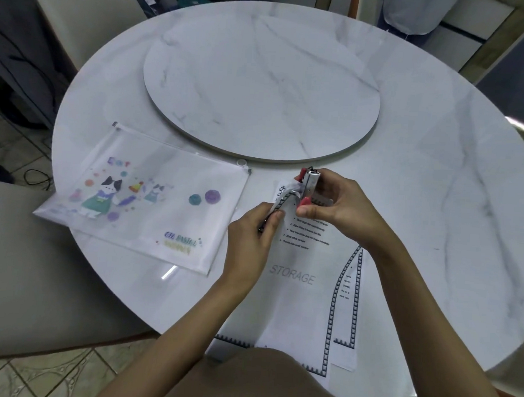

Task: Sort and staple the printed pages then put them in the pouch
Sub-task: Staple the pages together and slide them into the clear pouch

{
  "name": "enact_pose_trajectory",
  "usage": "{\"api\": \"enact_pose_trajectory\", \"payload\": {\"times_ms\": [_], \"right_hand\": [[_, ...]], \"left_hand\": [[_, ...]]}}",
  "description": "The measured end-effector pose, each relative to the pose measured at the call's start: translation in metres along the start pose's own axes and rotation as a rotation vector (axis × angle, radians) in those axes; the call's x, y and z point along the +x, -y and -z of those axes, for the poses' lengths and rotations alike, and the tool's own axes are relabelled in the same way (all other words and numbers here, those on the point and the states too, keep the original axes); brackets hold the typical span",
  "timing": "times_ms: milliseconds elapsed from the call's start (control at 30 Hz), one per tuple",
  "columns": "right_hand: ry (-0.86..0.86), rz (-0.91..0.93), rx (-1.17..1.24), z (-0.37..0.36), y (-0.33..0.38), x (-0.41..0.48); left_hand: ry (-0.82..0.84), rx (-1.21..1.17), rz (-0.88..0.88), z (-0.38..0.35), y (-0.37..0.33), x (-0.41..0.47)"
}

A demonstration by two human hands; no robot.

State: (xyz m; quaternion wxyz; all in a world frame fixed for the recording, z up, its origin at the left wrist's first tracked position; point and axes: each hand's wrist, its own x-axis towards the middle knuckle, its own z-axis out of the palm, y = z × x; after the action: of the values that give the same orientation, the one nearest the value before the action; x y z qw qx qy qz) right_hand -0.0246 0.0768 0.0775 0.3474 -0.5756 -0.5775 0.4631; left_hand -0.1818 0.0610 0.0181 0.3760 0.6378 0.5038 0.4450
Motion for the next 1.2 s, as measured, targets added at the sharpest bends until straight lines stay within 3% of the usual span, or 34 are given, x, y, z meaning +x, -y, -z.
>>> {"api": "enact_pose_trajectory", "payload": {"times_ms": [800,1000,1200], "right_hand": [[-0.105,0.112,-0.118,-0.014,0.001,-0.006],[-0.138,0.117,-0.159,-0.018,-0.002,-0.005],[-0.166,0.109,-0.150,-0.017,-0.006,-0.004]], "left_hand": [[0.040,-0.002,0.001,0.005,-0.005,0.003],[0.160,-0.218,0.113,0.009,0.001,0.015],[0.177,-0.241,0.049,0.009,0.002,0.017]]}}
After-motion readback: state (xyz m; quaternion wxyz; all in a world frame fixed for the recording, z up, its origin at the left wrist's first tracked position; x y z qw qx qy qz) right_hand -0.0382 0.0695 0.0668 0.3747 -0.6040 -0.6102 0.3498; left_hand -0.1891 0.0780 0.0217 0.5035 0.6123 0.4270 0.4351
